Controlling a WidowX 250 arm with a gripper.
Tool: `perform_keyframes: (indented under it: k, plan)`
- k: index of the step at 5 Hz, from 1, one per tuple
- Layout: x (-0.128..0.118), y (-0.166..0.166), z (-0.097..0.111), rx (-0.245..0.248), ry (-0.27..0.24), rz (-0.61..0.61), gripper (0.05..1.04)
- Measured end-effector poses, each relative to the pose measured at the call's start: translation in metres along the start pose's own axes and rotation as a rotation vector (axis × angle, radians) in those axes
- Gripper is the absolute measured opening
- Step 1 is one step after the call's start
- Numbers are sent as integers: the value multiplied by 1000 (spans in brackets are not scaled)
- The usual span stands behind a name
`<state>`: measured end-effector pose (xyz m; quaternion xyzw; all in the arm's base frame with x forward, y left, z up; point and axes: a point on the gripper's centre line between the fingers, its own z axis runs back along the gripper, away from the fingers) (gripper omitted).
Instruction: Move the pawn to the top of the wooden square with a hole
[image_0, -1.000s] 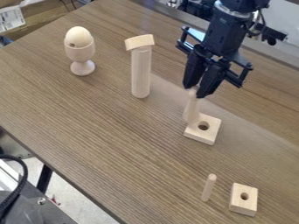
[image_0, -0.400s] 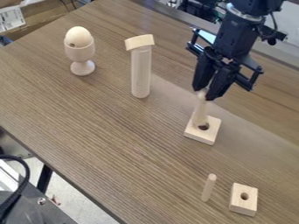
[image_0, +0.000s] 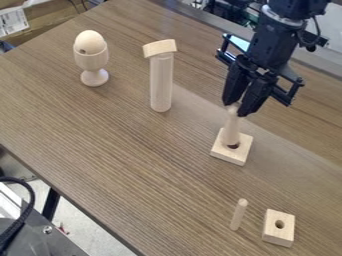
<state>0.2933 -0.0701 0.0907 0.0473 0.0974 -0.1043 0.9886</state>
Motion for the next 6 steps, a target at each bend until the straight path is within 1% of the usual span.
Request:
perform_keyframes:
  k: [1, 4, 5, 6]
  plan:
    - [0, -1, -3, -1, 9, -5, 260]
    - [3, -5, -5, 0, 13, -20, 260]
    - [3, -5, -4, 0, 10, -21, 292]
    - [6, -5, -6, 0, 27, -46, 619]
